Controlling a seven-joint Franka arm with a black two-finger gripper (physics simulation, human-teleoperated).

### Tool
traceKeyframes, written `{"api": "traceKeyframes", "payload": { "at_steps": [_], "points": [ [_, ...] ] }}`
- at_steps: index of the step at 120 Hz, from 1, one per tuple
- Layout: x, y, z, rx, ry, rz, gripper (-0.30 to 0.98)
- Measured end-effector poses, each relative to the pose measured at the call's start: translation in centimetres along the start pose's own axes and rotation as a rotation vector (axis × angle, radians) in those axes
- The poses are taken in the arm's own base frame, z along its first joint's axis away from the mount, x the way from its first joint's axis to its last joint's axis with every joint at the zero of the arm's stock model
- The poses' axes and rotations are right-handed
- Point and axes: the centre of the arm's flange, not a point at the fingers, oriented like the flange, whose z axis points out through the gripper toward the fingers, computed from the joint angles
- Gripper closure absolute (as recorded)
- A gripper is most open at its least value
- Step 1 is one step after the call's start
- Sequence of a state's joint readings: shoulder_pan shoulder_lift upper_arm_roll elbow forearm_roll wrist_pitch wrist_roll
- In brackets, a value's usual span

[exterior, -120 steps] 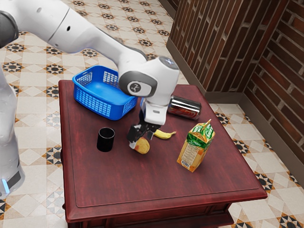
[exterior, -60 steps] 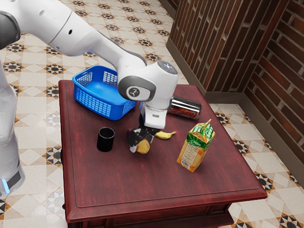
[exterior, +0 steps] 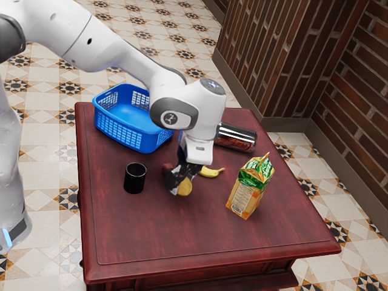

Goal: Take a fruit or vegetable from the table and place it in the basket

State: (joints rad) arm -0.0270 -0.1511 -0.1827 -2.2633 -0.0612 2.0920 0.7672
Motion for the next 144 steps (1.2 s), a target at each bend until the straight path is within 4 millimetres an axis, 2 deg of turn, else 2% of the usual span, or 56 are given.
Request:
{"api": "traceKeyframes", "payload": {
  "at_steps": [10, 16, 23, 28, 32, 36, 41, 55, 60, 72, 87, 94, 111, 129, 144],
  "points": [
    [0.3, 0.3, -3.8, 0.06, 0.047, -0.003, 0.34],
    [-0.3, 0.0, -7.3, 0.111, 0.082, -0.02, 0.34],
    [-1.5, -1.0, -12.8, 0.186, 0.116, -0.05, 0.34],
    [-2.9, -1.6, -16.9, 0.234, 0.13, -0.082, 0.34],
    [-4.5, -1.8, -19.5, 0.264, 0.129, -0.11, 0.33],
    [-6.7, -2.0, -21.4, 0.281, 0.117, -0.152, 0.33],
    [-9.0, -2.1, -22.6, 0.281, 0.093, -0.197, 0.33],
    [-16.0, -1.4, -22.7, 0.213, 0.004, -0.317, 0.34],
    [-18.0, -1.2, -22.2, 0.18, -0.03, -0.353, 0.33],
    [-21.0, -1.5, -20.0, 0.099, -0.105, -0.414, 0.34],
    [-23.1, -2.2, -16.9, 0.031, -0.163, -0.46, 0.34],
    [-23.5, -2.6, -16.1, 0.022, -0.173, -0.473, 0.34],
    [-24.4, -3.1, -16.4, 0.041, -0.165, -0.494, 0.34],
    [-25.9, -4.7, -16.3, 0.067, -0.142, -0.519, 0.34],
    [-25.9, -7.4, -15.5, 0.071, -0.135, -0.52, 0.34]
  ]
}}
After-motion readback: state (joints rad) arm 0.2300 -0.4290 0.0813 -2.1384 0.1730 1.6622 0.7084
